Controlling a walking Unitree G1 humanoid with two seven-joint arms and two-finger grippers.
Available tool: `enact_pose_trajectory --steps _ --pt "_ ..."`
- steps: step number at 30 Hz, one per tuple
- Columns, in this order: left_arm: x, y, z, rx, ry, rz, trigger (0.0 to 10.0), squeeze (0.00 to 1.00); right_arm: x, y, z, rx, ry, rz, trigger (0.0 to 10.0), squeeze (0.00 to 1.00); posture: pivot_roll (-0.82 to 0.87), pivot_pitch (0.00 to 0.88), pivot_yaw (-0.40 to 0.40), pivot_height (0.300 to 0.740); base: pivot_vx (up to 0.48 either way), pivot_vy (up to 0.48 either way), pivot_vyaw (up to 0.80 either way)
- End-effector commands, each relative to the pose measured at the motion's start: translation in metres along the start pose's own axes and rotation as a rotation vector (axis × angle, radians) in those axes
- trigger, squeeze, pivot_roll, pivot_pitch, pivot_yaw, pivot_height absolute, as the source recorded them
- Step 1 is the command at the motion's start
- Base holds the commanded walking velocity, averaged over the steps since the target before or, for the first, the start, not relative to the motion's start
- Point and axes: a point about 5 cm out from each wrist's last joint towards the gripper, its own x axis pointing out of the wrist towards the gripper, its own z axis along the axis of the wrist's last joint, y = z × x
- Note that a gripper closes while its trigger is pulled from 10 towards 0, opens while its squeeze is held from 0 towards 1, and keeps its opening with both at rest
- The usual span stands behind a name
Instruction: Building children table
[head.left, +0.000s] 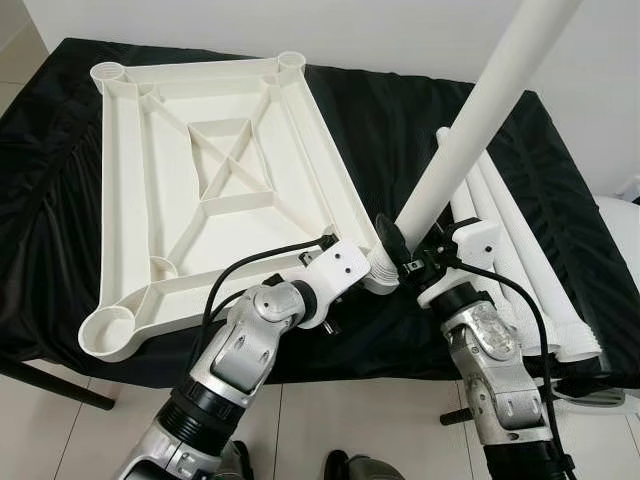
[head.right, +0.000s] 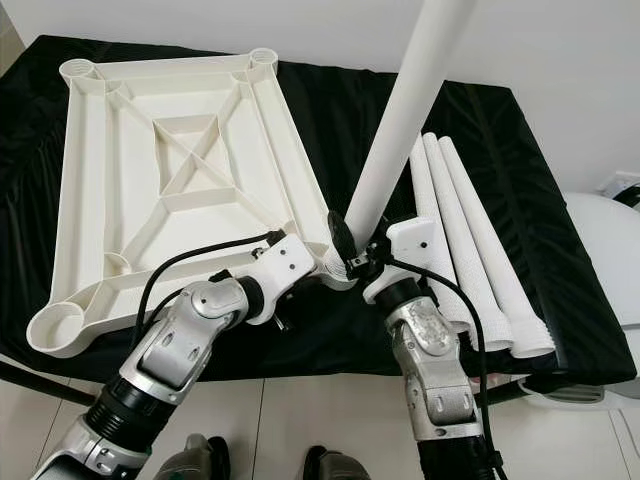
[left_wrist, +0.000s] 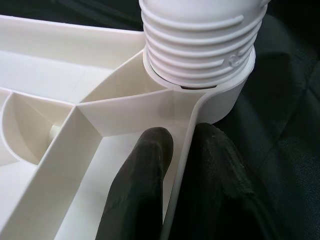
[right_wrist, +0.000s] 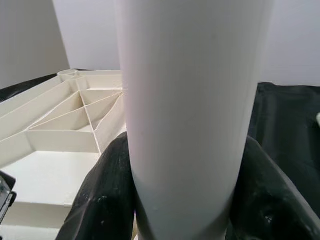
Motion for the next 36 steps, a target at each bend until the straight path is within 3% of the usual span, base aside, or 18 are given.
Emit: enact_pose_trajectory --steps 1,15,36 --pt "0.0037 0.0008 0.0088 -0.002 -0.031 0.095 10.0 0.0 -0.0183 -0.0058 -0.038 0.009 0.209 -0.067 10.0 0.0 -0.09 0.194 -0.064 0.74 0.0 0.0 0.0" --pt "0.0036 0.0002 0.0105 -0.003 -0.035 0.096 10.0 0.0 -0.02 -0.0001 -0.0389 0.009 0.214 -0.118 10.0 0.0 -0.09 0.197 -0.062 0.74 0.0 0.0 0.0" --pt "0.0014 -0.0021 0.0115 -0.008 -0.035 0.096 10.0 0.0 -0.0242 -0.007 -0.0397 -0.027 0.215 -0.36 10.0 0.0 -0.08 0.216 -0.058 0.74 0.0 0.0 0.0"
